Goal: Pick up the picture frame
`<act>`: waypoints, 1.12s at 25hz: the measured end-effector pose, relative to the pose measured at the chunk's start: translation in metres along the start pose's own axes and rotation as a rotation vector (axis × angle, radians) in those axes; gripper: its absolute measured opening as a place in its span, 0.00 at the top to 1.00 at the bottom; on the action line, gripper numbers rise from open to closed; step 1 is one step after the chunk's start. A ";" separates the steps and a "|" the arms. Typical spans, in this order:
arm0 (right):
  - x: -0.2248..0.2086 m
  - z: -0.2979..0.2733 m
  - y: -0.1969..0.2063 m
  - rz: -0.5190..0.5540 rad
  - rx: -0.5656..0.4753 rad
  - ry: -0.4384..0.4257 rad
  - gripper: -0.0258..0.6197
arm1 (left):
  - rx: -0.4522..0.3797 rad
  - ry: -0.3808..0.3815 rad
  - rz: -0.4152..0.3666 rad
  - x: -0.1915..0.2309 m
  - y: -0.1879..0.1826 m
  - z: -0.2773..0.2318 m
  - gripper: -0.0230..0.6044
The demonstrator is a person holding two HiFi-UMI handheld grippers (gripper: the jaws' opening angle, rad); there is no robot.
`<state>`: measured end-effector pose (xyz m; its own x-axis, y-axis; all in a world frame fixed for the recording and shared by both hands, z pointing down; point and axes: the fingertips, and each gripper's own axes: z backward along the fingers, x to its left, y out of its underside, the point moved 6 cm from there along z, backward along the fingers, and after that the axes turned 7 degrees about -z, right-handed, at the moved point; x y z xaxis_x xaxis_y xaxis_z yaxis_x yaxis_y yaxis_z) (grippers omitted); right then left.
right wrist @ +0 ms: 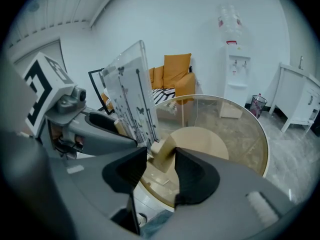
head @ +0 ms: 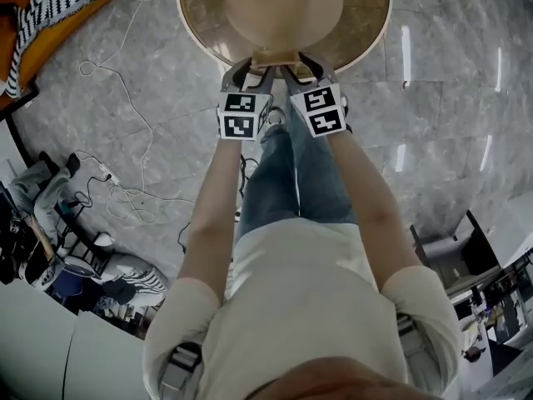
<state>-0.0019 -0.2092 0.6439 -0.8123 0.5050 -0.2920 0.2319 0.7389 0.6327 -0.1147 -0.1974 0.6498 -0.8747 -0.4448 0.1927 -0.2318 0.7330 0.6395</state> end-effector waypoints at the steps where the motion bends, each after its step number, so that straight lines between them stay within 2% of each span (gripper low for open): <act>1: 0.004 0.007 -0.003 0.006 -0.008 0.002 0.69 | -0.008 -0.003 -0.002 -0.003 -0.002 0.008 0.66; 17: 0.077 0.118 -0.038 0.064 -0.117 0.023 0.69 | -0.121 -0.016 -0.028 -0.044 -0.035 0.133 0.67; 28: 0.108 0.199 -0.053 0.105 -0.229 0.031 0.70 | -0.206 -0.034 -0.108 -0.085 -0.062 0.208 0.67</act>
<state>0.0045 -0.1054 0.4364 -0.8069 0.5570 -0.1967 0.1908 0.5609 0.8056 -0.1145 -0.0974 0.4387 -0.8642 -0.4946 0.0923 -0.2358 0.5601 0.7941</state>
